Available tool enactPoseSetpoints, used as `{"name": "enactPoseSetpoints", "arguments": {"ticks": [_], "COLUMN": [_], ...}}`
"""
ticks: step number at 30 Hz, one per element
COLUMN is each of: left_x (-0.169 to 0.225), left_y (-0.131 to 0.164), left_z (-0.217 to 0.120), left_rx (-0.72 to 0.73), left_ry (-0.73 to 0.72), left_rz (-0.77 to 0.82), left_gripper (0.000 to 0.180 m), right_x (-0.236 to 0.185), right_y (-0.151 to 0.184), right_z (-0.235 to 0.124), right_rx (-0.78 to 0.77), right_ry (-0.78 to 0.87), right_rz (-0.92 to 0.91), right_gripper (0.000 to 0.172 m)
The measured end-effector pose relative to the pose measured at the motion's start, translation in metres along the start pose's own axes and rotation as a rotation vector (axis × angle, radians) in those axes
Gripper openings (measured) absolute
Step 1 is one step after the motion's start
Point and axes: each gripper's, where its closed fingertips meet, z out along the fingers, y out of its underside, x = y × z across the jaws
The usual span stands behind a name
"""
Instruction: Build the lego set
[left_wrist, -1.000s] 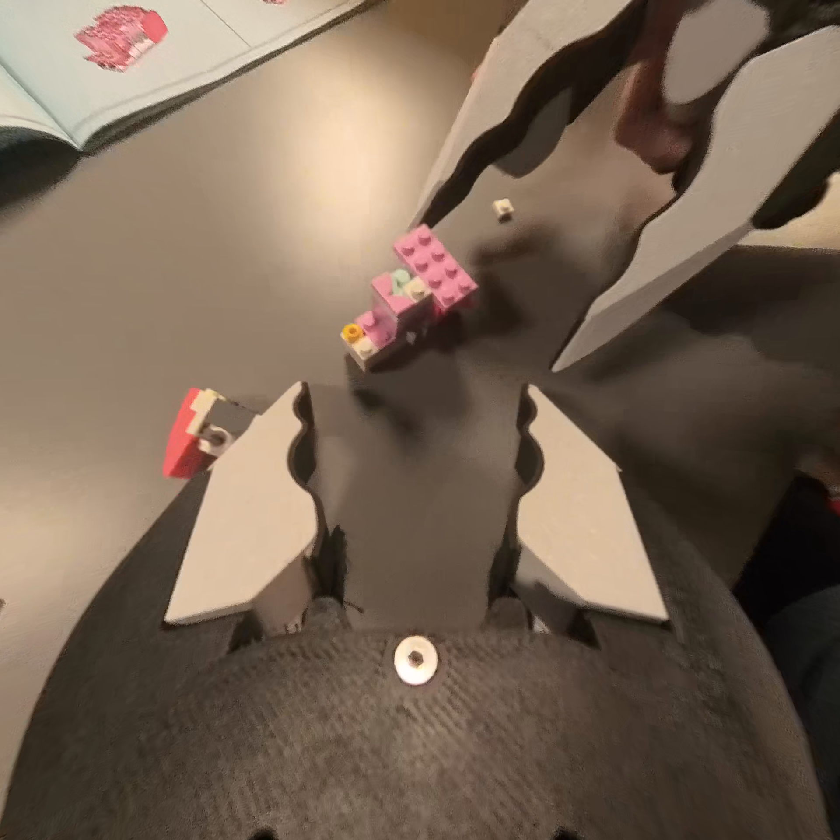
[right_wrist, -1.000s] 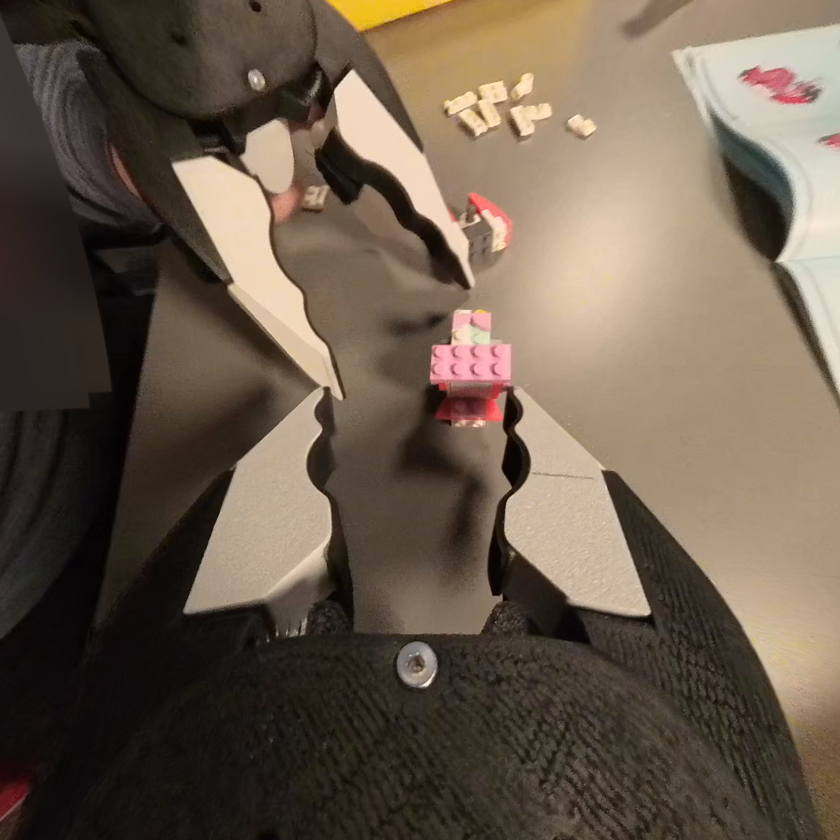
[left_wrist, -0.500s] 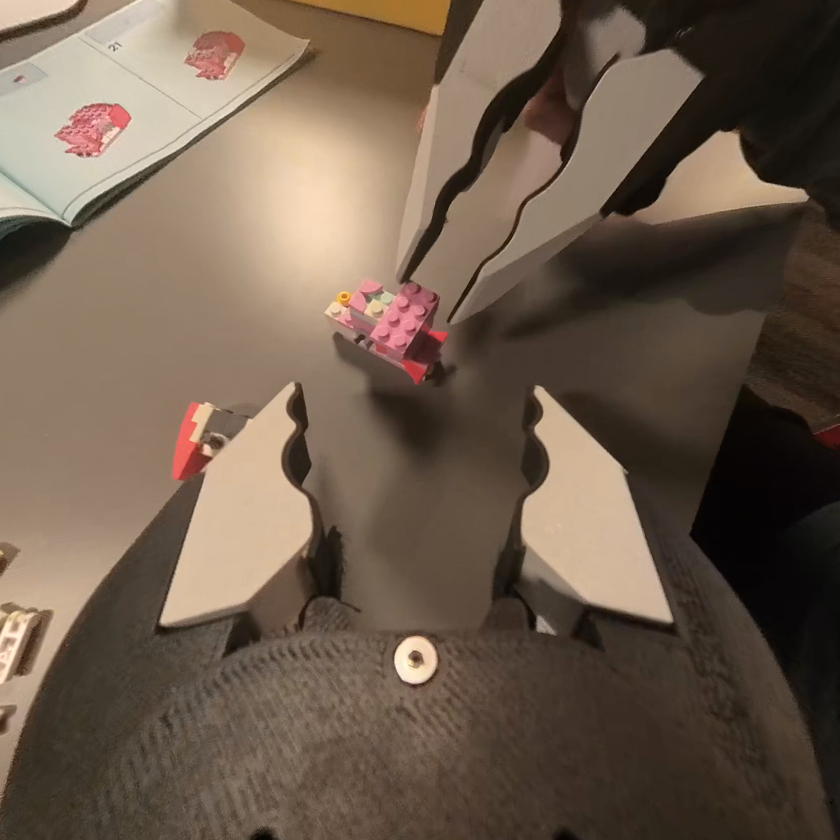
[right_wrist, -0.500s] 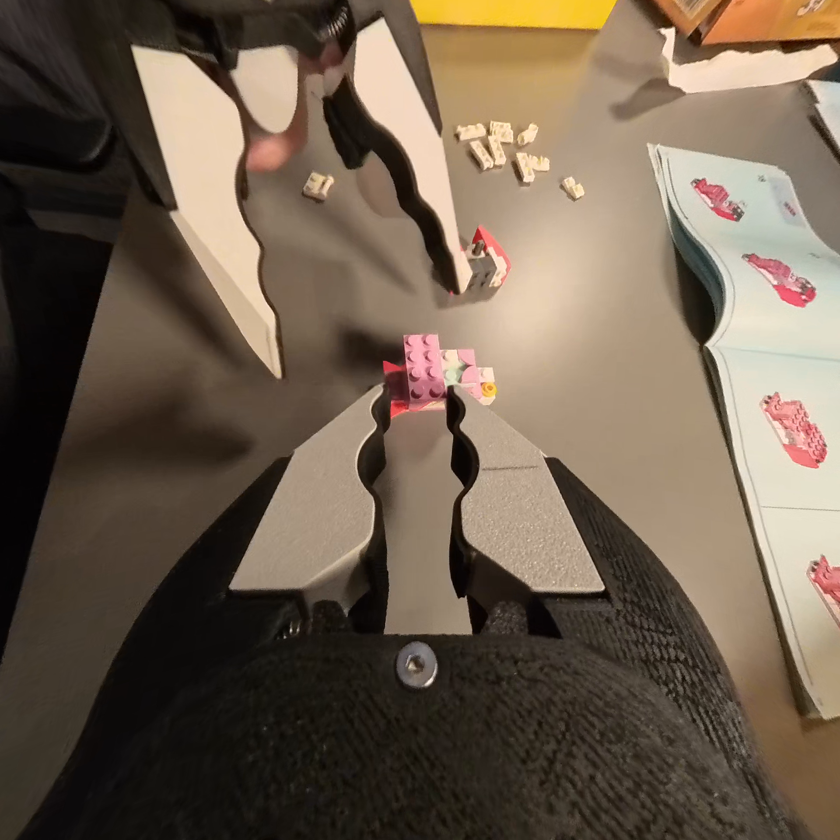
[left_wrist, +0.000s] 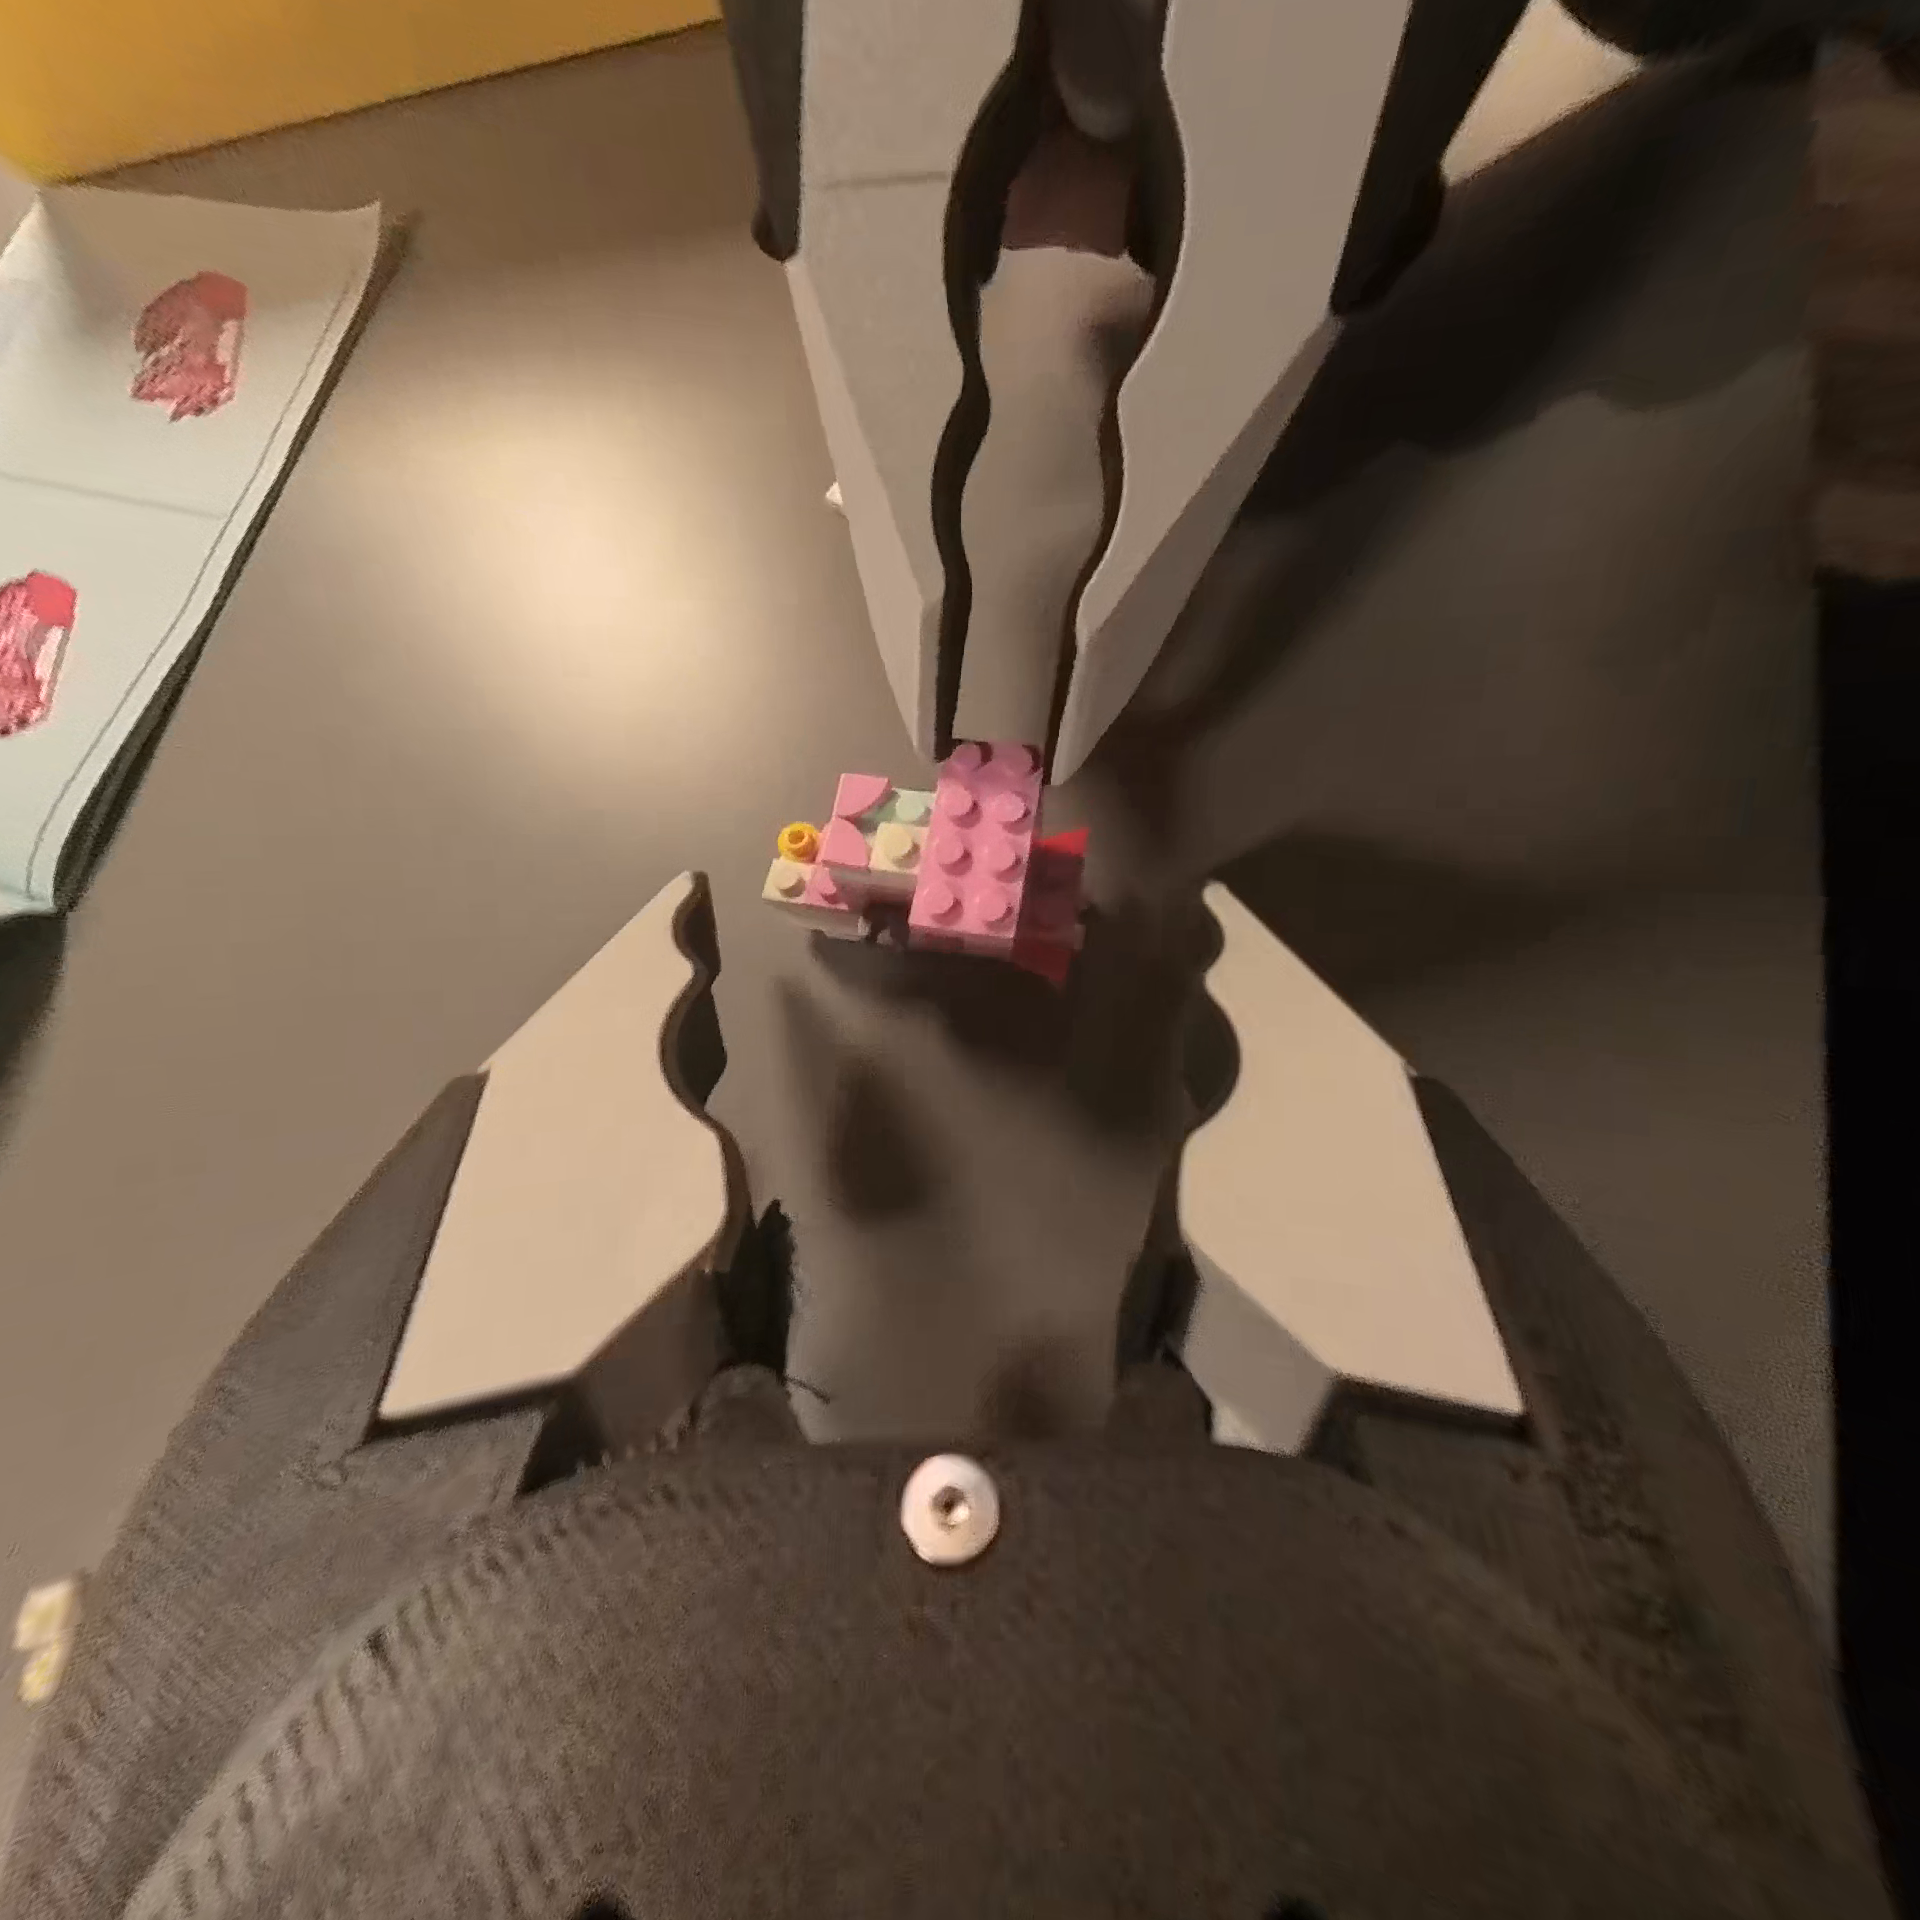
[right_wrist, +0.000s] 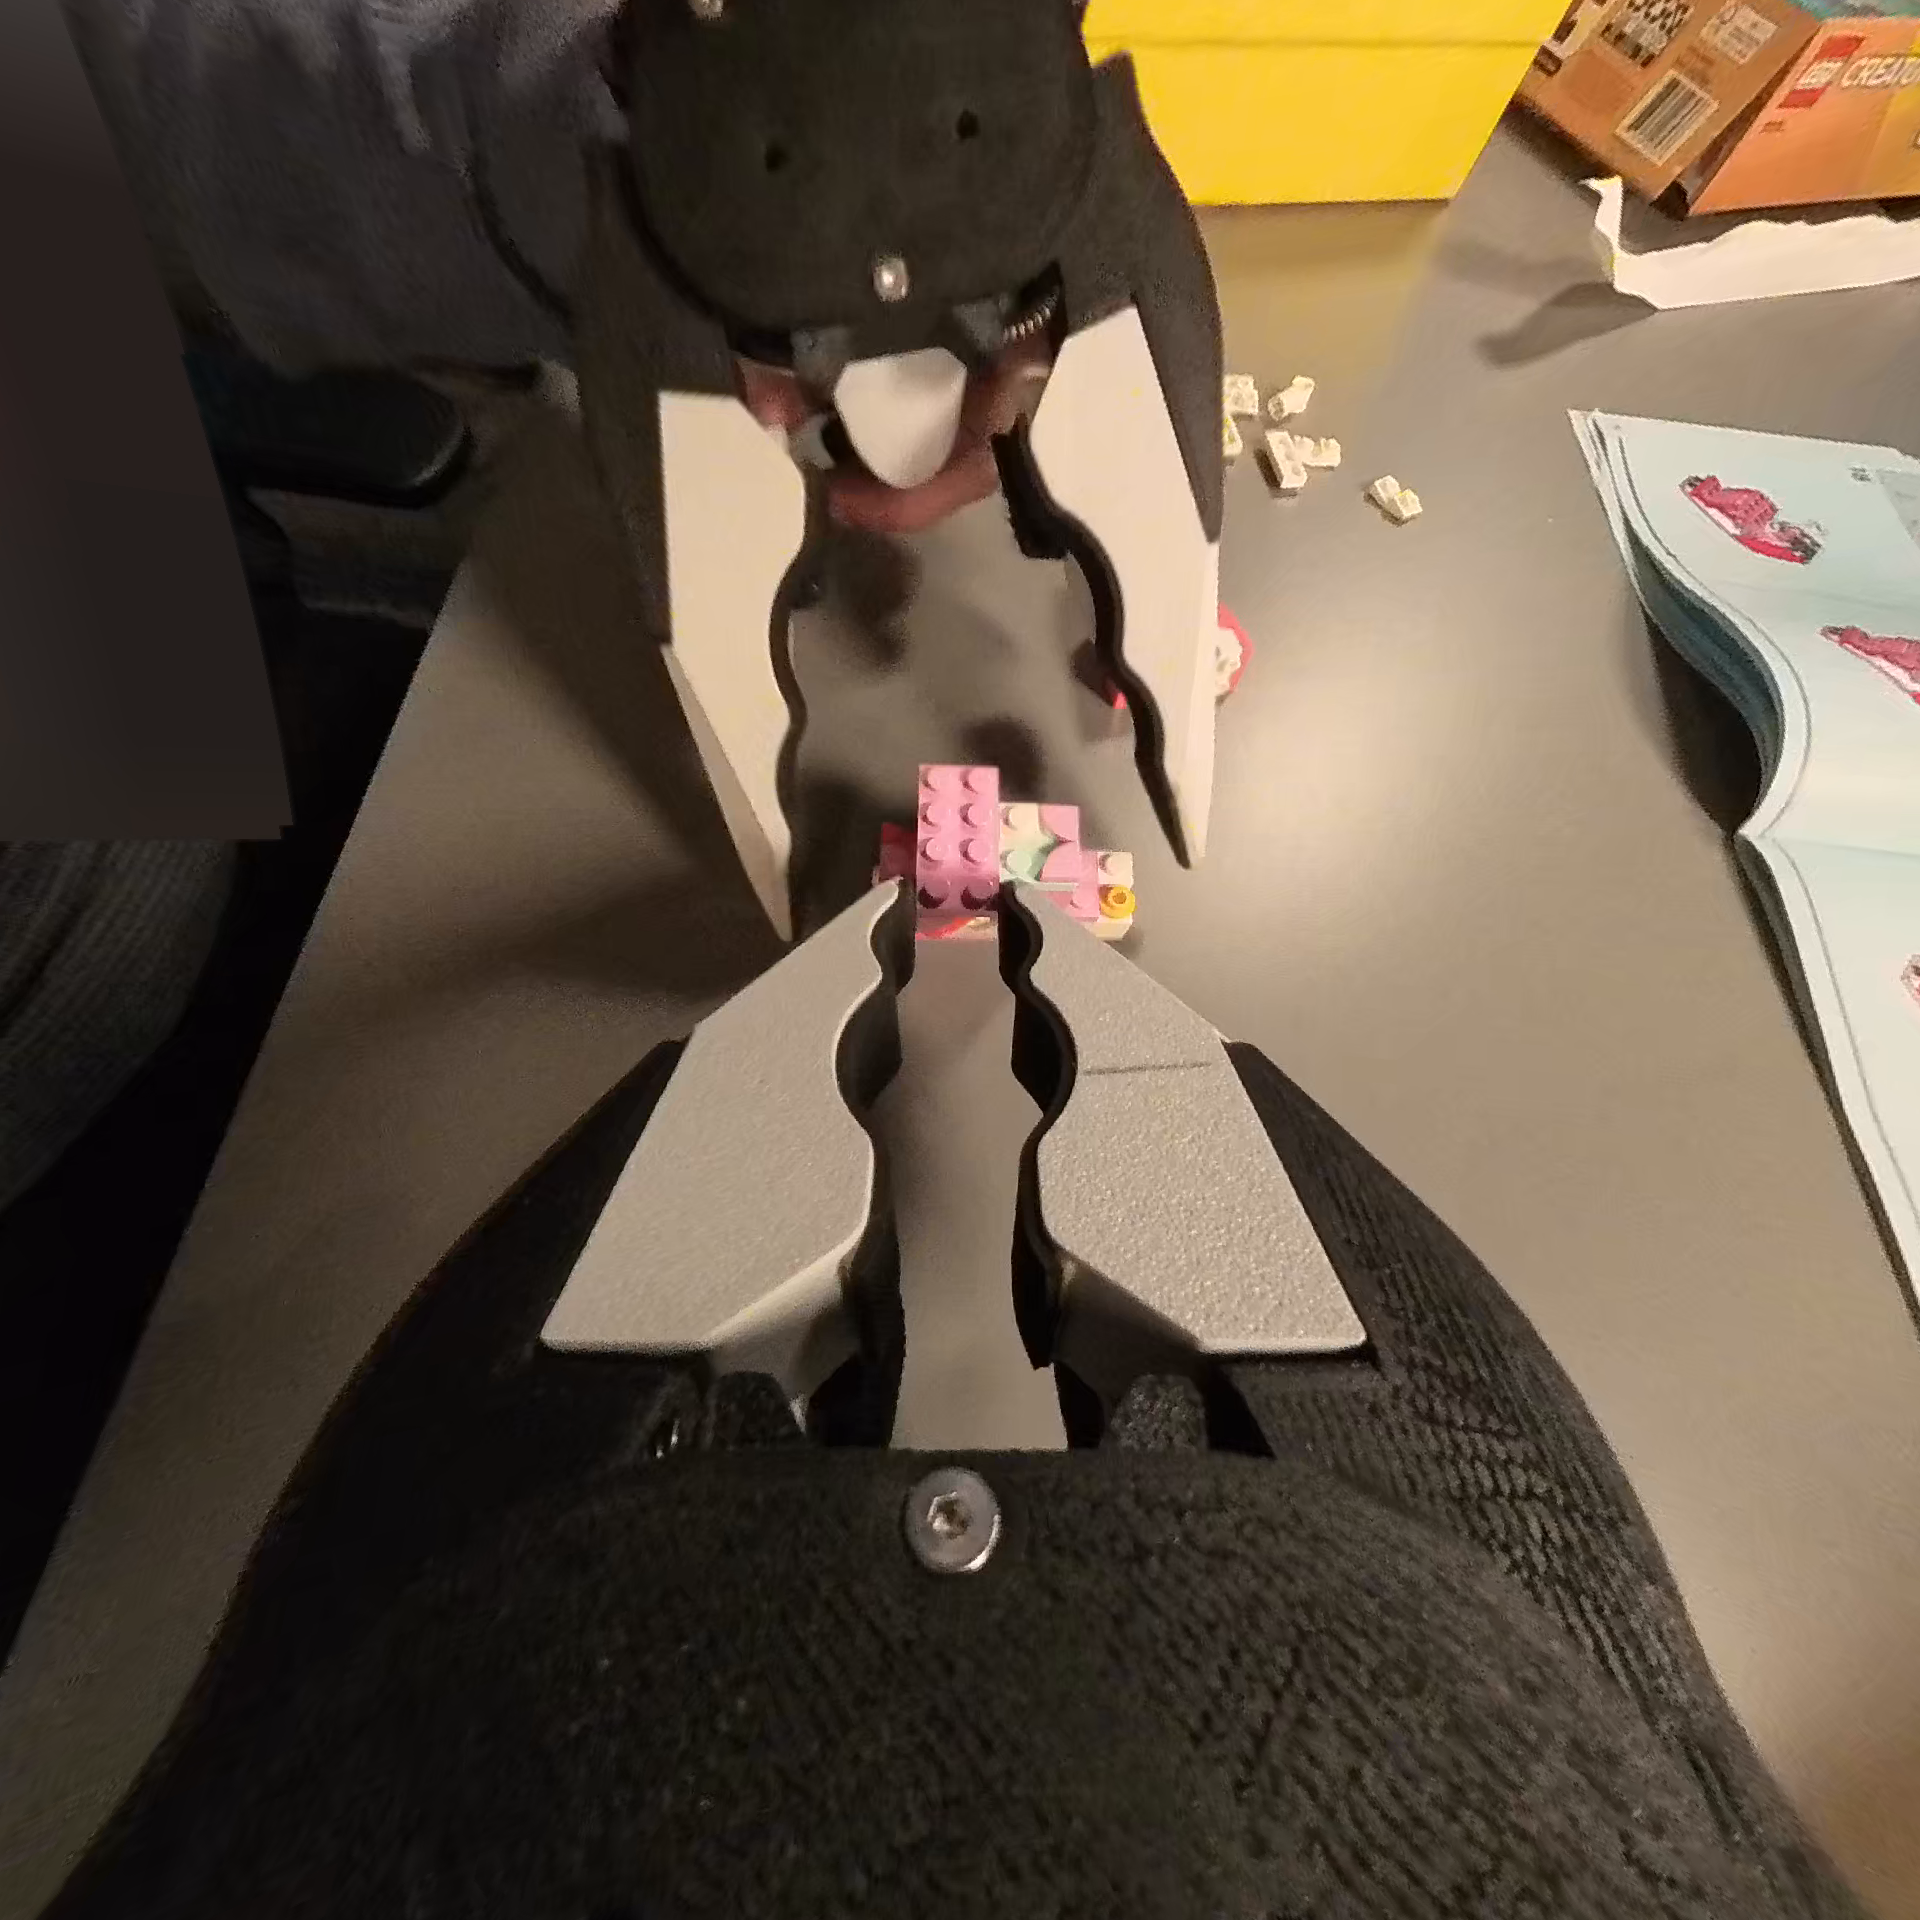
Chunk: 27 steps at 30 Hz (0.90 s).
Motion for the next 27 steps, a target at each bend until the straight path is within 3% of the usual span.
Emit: {"name": "enactPoseSetpoints", "arguments": {"ticks": [2,6,11,18,24,27], "left_x": [0.002,0.004,0.007,0.003,0.003,0.004], "left_y": [-0.003,-0.009,-0.027,-0.021,-0.015,-0.014], "left_z": [0.002,-0.004,-0.014,-0.009,-0.007,-0.007], "left_rx": [0.017,0.069,0.227,0.213,0.198,0.193], "left_ry": [0.012,0.041,0.151,0.173,0.187,0.179], "left_rz": [0.064,0.113,-0.021,-0.082,-0.082,-0.058], "left_gripper": [0.083,0.079,0.060,0.045,0.036,0.035], "right_x": [-0.001,0.012,0.029,0.041,0.048,0.045], "right_y": [-0.006,-0.008,0.037,0.068,0.070,0.069], "right_z": [-0.006,-0.041,-0.057,-0.048,-0.046,-0.044], "right_rx": [0.054,0.158,-0.017,-0.156,-0.154,-0.178], "right_ry": [-0.007,0.070,0.213,0.257,0.269,0.244], "right_rz": [0.042,0.164,0.222,0.285,0.313,0.296], "right_gripper": [0.024,0.027,0.033,0.024,0.006,0.005]}}
